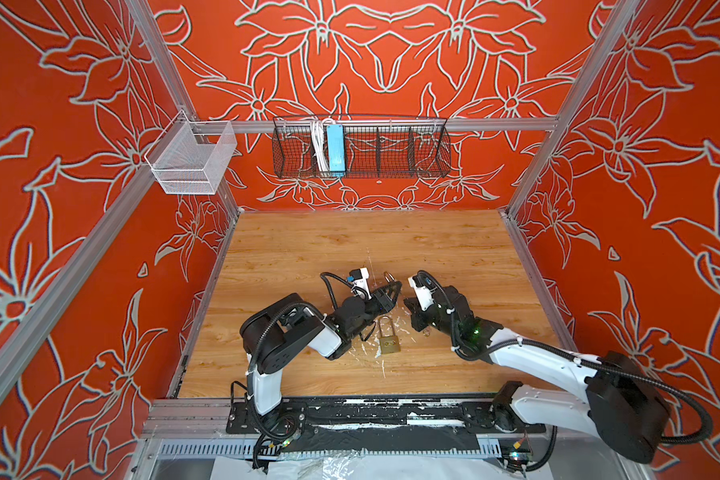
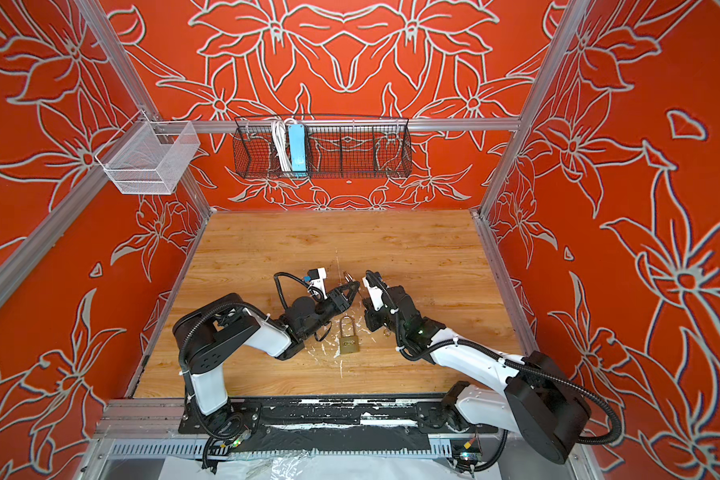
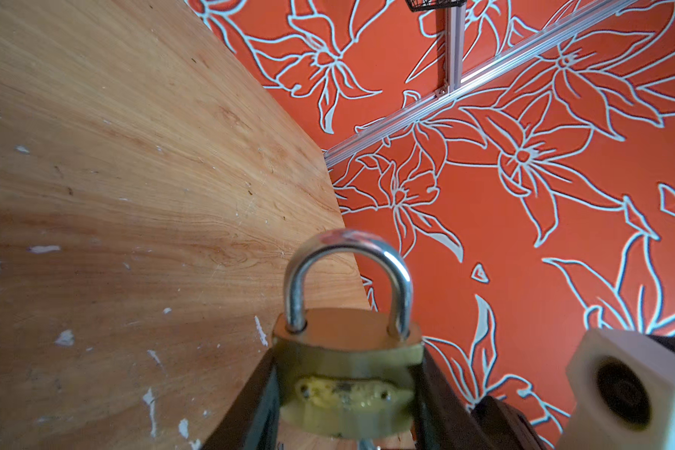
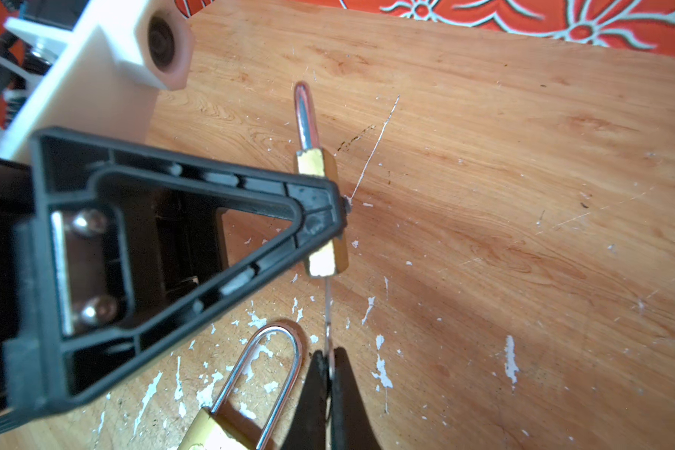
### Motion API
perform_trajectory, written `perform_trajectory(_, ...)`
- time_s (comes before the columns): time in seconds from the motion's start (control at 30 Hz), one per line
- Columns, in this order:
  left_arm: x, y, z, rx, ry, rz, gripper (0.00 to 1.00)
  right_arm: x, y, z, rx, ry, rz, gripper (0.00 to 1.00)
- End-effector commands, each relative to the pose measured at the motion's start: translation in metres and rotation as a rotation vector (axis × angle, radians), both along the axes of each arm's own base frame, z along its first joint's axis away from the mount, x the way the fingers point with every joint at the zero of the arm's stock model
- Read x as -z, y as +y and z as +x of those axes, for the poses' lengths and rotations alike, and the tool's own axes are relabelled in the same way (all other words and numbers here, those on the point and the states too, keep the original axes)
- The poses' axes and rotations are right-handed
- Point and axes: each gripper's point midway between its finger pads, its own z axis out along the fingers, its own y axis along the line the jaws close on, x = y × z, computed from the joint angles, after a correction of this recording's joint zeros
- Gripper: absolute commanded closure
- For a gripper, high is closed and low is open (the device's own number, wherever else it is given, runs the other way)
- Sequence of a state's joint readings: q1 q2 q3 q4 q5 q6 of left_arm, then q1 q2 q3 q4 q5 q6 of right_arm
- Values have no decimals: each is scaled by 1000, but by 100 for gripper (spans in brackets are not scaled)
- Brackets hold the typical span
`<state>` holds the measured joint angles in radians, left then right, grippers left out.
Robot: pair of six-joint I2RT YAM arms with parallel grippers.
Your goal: Unlock with the key
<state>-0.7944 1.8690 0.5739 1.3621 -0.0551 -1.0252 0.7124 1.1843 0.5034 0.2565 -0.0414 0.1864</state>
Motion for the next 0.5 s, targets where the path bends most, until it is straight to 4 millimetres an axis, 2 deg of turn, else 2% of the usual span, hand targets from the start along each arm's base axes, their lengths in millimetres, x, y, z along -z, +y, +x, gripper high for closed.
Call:
perform_trajectory(0.0, 2, -32, -36, 165, 3, -10, 100, -79, 47, -3, -179, -197, 229, 100)
perform_trajectory(0.2, 11, -32, -36, 124, 12, -12, 100, -72, 51, 4, -118, -147, 269, 100)
perform_trajectory(0.47, 8, -36, -39, 143, 45, -51, 100, -64, 63, 4, -98, -154, 266, 100)
